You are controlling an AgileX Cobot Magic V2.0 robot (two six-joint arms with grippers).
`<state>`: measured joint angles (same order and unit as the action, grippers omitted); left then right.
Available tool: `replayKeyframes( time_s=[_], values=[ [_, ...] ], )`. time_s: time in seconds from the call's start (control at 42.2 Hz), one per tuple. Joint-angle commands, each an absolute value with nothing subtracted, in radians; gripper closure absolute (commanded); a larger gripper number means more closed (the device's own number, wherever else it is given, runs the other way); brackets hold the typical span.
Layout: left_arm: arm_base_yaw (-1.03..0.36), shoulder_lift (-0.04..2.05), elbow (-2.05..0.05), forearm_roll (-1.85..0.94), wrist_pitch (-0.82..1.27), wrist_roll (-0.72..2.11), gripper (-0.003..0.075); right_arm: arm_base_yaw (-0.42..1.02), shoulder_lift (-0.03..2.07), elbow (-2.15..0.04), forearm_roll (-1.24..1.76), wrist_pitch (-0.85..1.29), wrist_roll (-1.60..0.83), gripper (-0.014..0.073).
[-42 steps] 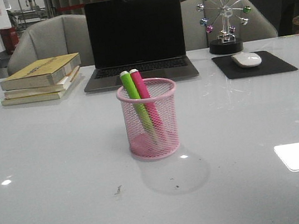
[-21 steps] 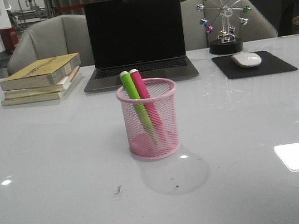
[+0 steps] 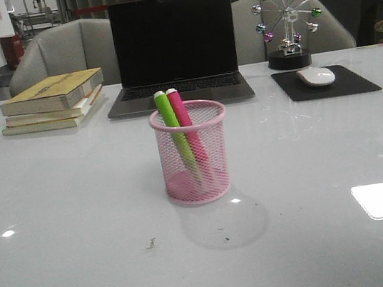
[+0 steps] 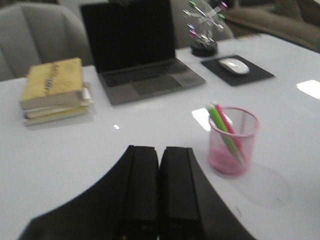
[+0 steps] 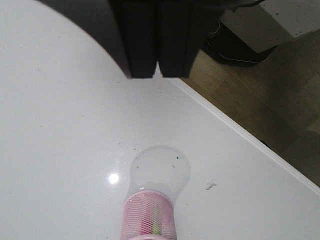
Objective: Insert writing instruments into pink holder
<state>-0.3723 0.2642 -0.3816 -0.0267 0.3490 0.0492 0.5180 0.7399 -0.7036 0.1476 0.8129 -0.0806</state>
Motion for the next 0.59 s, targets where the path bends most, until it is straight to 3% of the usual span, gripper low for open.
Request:
replayKeyframes(
  time_s=[0.0,0.261,0.569],
  values=[
    [-0.277,0.185,-0.286,-0.034,0.116,0.039,0.0629,0.513,0.735,-0.730,0.161,0.757,-0.084,0.0538],
    [-0.135,0.022,-0.069,-0.058,0.035,0.039,0.0629,0.513,0.735,-0.730,0.161,0.757,-0.084,0.0538],
    [-0.111,-0.026,0.010,-0.059,-0.057,0.039,0.0629,0.513,0.735,-0.730,0.161,0.758,-0.084,0.0538]
  ],
)
